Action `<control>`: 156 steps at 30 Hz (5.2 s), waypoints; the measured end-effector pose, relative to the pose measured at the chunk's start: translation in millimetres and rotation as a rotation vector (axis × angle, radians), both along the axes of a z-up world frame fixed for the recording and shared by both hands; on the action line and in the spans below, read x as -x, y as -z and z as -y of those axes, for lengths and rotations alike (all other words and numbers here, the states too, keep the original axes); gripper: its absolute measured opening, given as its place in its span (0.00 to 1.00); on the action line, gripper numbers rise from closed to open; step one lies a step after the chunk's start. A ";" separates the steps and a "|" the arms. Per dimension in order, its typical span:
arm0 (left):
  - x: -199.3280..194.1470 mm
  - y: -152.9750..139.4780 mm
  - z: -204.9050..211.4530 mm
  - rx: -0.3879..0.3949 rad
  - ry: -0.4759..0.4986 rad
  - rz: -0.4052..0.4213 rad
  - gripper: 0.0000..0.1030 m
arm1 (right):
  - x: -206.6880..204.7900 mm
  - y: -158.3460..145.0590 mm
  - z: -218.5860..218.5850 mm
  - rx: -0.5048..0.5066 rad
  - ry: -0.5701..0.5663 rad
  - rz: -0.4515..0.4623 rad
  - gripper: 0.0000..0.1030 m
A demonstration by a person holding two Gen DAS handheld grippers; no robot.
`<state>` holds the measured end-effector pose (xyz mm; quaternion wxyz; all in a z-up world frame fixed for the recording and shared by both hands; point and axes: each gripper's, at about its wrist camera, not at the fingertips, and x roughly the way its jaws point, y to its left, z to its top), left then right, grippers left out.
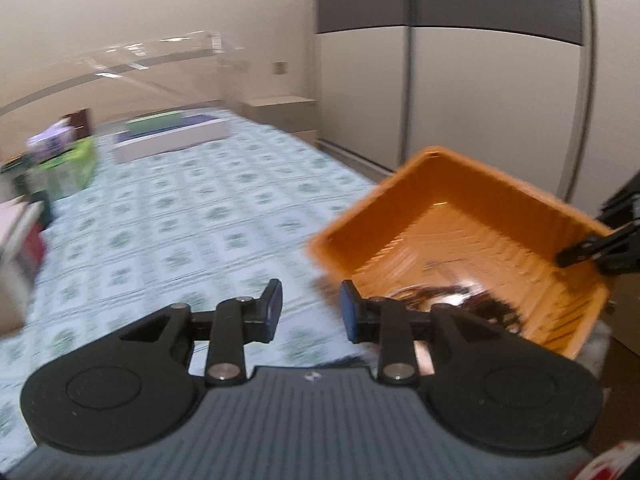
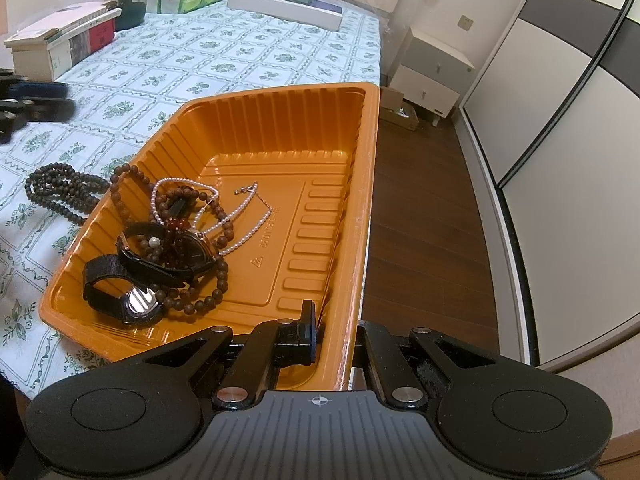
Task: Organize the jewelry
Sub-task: 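Return the open left tool to the black bead necklace, then grasp the black bead necklace with the left tool, then lift the black bead necklace high and swing it over the tray, then lower the black necklace into the tray and open the left tool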
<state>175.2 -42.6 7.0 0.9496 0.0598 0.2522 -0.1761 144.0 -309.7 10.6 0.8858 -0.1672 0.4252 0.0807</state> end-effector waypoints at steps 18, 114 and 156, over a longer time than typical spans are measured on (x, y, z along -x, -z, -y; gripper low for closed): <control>36.7 52.9 -81.9 -0.064 -0.175 -0.118 0.30 | 1.9 -0.8 -0.8 0.004 -0.002 -0.001 0.03; -43.5 -321.7 65.9 -0.240 0.356 0.460 0.06 | 2.3 -5.3 -3.8 0.028 -0.015 0.007 0.03; -90.3 -63.6 155.6 -0.589 0.614 0.000 0.06 | 0.7 1.2 -4.7 0.021 -0.017 -0.003 0.03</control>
